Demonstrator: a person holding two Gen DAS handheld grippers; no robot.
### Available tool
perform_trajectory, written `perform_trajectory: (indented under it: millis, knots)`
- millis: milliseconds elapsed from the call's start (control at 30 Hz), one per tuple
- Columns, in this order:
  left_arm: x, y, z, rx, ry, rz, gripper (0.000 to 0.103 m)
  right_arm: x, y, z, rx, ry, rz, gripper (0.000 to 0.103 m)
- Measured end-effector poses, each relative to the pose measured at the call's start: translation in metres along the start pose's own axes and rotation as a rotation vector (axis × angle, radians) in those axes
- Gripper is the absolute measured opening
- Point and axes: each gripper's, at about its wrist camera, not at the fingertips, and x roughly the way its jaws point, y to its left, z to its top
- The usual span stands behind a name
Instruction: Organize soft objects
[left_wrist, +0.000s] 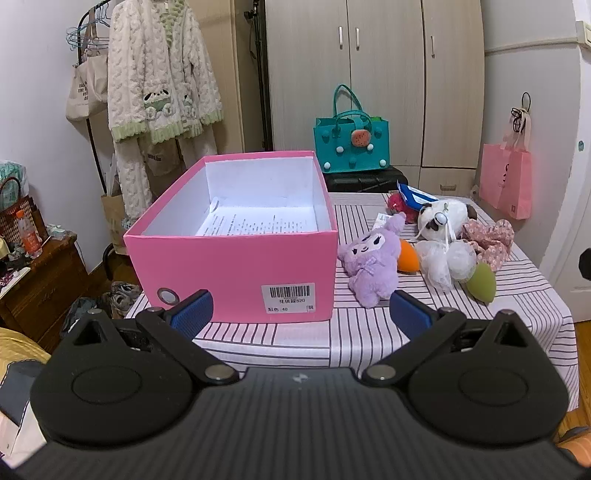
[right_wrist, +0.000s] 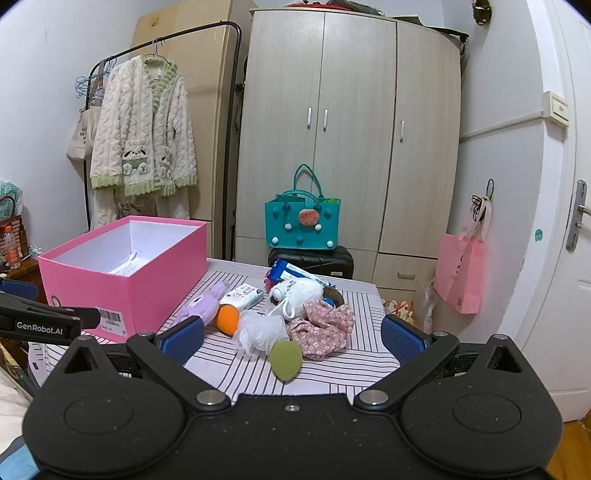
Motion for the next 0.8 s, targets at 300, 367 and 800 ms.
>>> perform_trajectory:
  millis: [300,367,800]
  knots:
    - [0.006,0.005,-0.002,-0.034,-0.004,0.011,0.103,0.002,0.001,-0.001,0.003,0.01,0.002,0.103]
    - [0.009,0.007,-0.002,-0.038,0.0,0.015,0.103,0.004,-0.001,-0.002,0.007,0.015,0.002,0.103]
    - [0.009,0.012,0.017,-0.054,-0.088,-0.009,0.103,0.028,-0.027,-0.001,0.024,-0.014,0.066,0.103]
